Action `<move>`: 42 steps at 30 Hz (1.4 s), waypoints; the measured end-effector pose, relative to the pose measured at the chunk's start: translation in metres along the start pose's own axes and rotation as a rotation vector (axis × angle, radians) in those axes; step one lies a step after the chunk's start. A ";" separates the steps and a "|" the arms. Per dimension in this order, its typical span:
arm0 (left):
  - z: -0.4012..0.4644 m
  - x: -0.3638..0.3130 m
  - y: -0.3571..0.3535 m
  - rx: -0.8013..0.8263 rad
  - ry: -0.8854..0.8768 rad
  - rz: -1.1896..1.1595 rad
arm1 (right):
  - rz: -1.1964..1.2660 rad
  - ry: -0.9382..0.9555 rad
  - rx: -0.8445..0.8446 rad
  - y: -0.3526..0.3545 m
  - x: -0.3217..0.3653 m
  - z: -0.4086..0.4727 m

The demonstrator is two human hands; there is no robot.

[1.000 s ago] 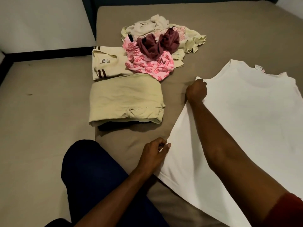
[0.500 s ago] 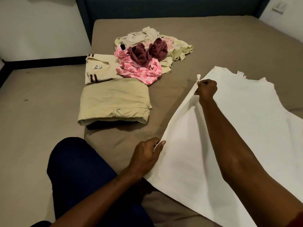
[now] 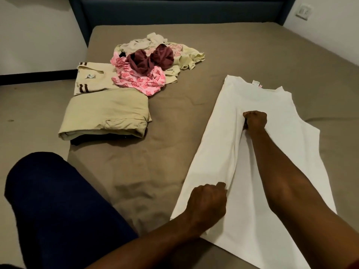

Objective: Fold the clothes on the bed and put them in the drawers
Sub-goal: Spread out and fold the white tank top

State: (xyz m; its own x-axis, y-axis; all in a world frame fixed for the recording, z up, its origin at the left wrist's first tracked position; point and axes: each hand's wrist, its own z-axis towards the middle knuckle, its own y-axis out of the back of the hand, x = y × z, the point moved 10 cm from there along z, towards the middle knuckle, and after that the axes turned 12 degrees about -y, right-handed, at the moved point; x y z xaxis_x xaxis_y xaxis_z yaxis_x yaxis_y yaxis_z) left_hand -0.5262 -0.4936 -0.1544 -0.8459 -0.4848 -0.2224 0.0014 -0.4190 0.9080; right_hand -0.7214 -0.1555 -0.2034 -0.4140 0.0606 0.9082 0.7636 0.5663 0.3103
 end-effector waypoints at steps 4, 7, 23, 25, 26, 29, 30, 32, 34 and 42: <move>-0.002 -0.013 -0.028 0.003 -0.016 -0.076 | -0.144 0.088 -0.031 0.005 -0.003 0.004; 0.000 -0.022 -0.035 0.023 -0.026 -0.094 | -0.249 0.186 -0.046 0.005 0.014 0.003; -0.023 0.026 0.018 -0.232 0.106 -0.079 | -0.788 0.394 -0.341 0.016 0.027 -0.064; -0.035 0.066 0.025 -0.186 0.134 -0.073 | -0.745 0.564 -0.285 0.004 0.026 -0.121; -0.042 0.081 0.022 -0.125 0.140 -0.095 | -0.708 0.644 -0.219 -0.002 0.016 -0.151; -0.066 0.090 -0.001 0.172 0.034 -0.259 | -0.786 0.835 -0.035 -0.014 -0.037 -0.233; -0.073 0.082 -0.010 0.275 -0.034 -0.284 | -0.835 0.862 -0.030 -0.008 -0.053 -0.246; -0.086 0.064 -0.019 0.381 -0.172 -0.331 | -0.859 0.806 -0.089 0.021 -0.075 -0.255; -0.089 0.052 -0.017 0.380 -0.269 -0.428 | -0.845 0.743 -0.123 0.051 -0.087 -0.264; -0.104 0.044 -0.007 0.524 -0.184 -0.670 | -0.923 0.812 -0.106 0.063 -0.073 -0.313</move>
State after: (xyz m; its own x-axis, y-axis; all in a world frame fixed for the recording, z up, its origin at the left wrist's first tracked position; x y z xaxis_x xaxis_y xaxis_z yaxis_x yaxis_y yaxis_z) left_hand -0.5077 -0.5913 -0.2078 -0.6536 -0.1120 -0.7485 -0.7349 -0.1423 0.6631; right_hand -0.4880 -0.3819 -0.1619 -0.4201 -0.8762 0.2362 0.4006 0.0545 0.9146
